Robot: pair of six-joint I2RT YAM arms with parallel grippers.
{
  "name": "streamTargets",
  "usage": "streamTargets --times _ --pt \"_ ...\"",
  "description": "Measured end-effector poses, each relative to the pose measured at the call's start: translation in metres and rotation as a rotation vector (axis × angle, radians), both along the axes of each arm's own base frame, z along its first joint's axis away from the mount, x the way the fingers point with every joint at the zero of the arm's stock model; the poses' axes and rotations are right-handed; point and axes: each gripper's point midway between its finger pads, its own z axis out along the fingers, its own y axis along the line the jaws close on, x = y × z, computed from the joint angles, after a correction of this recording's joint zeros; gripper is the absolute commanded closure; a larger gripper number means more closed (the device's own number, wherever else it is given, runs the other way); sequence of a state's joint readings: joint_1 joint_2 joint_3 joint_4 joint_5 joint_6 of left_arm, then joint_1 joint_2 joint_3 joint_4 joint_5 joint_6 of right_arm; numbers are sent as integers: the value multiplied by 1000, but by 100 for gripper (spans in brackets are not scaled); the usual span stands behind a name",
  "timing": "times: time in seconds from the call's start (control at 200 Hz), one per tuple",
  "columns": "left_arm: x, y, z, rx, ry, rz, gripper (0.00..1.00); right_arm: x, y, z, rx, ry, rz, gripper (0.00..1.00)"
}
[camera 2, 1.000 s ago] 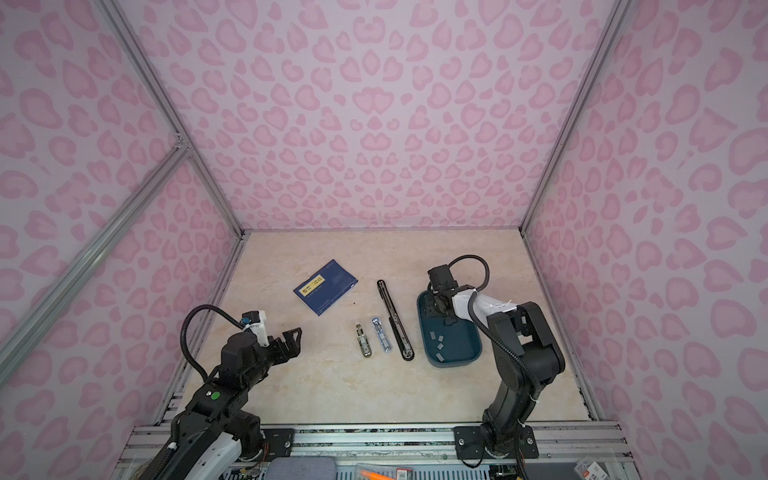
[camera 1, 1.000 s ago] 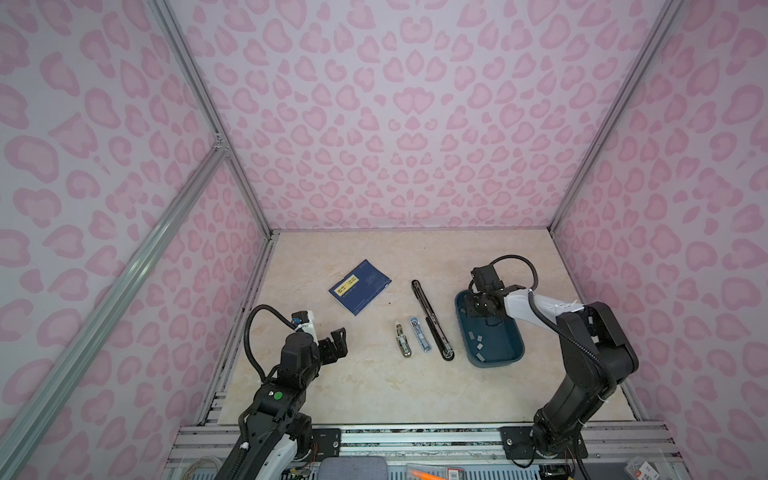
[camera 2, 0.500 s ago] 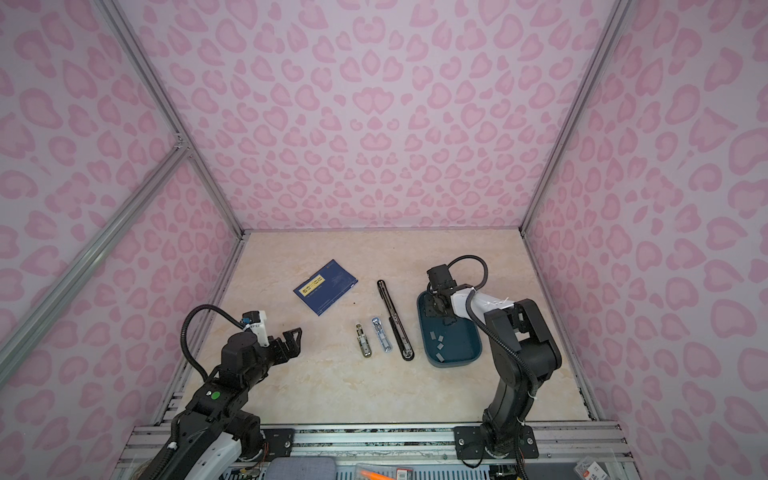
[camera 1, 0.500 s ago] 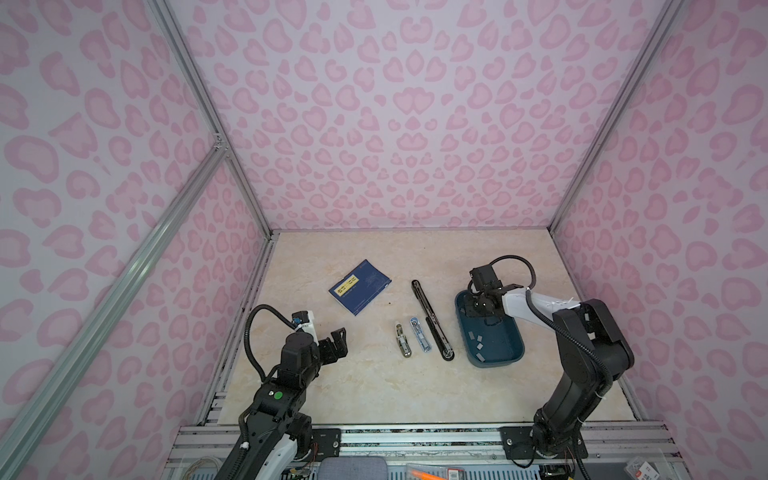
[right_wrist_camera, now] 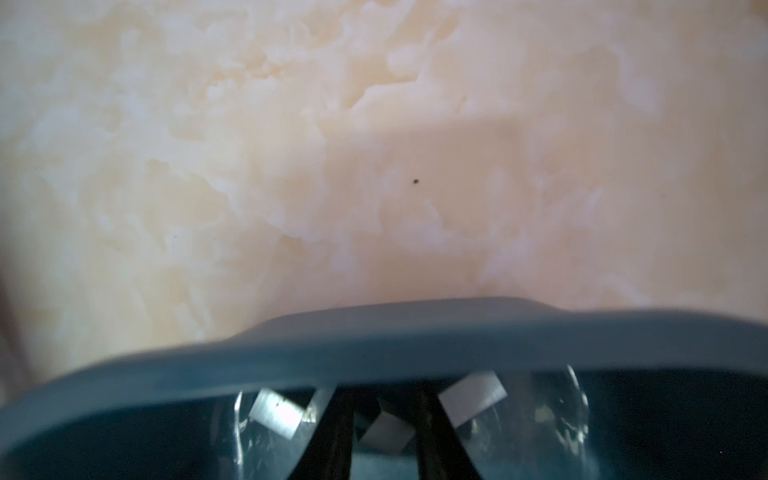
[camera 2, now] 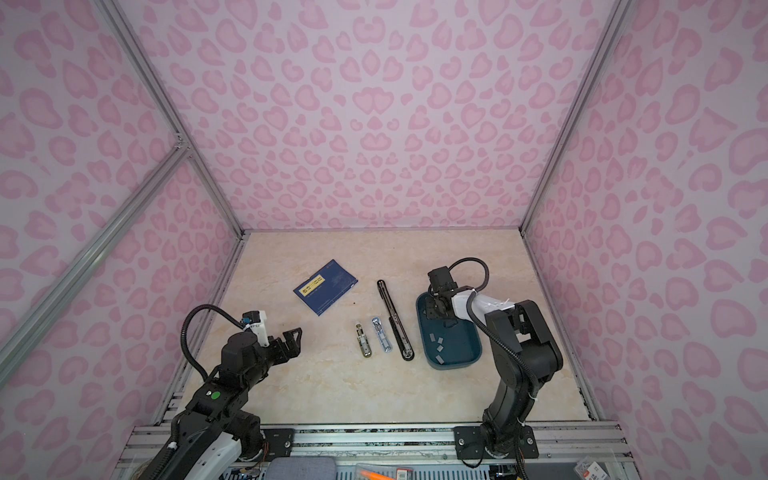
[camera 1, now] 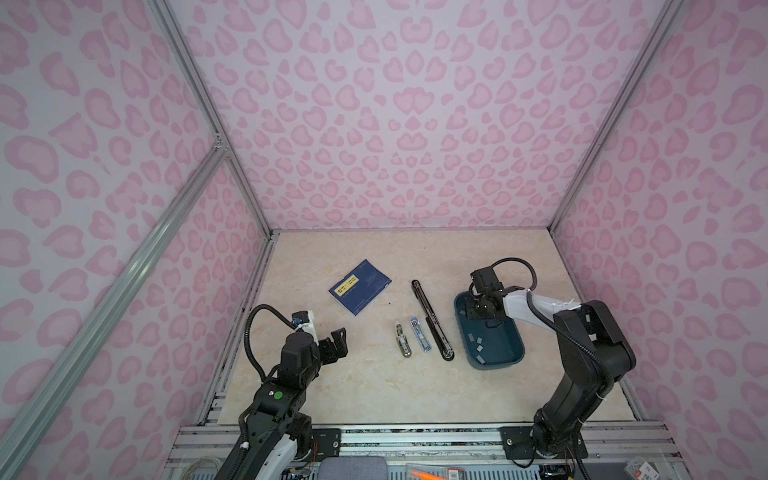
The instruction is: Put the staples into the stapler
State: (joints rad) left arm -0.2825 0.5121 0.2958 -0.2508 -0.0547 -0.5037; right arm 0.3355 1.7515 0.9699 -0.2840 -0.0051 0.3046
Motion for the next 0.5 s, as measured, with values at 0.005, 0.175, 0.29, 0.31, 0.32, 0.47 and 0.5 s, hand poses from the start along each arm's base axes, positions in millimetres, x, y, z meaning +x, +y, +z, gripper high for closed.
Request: streamTargets --times 0.005,0.175,0.29,0.31,0.32,0.47,0.5 --pt "0 0 0 0 0 0 3 0 0 0 0 0 0 73" --pt "0 -1 0 -2 -1 -2 3 -4 3 0 8 4 4 73" --pt "1 -1 1 -3 -4 -3 3 -5 5 0 16 6 7 73" --pt "1 -1 1 -3 -4 -3 3 -5 5 0 17 6 8 73" --pt "1 -1 1 -3 -4 -3 3 -5 5 0 17 6 8 73" --pt "1 -1 2 -4 -9 -3 3 -4 5 0 18 7 2 74" --pt "1 -1 2 -4 -9 -3 3 -3 6 0 18 6 1 74"
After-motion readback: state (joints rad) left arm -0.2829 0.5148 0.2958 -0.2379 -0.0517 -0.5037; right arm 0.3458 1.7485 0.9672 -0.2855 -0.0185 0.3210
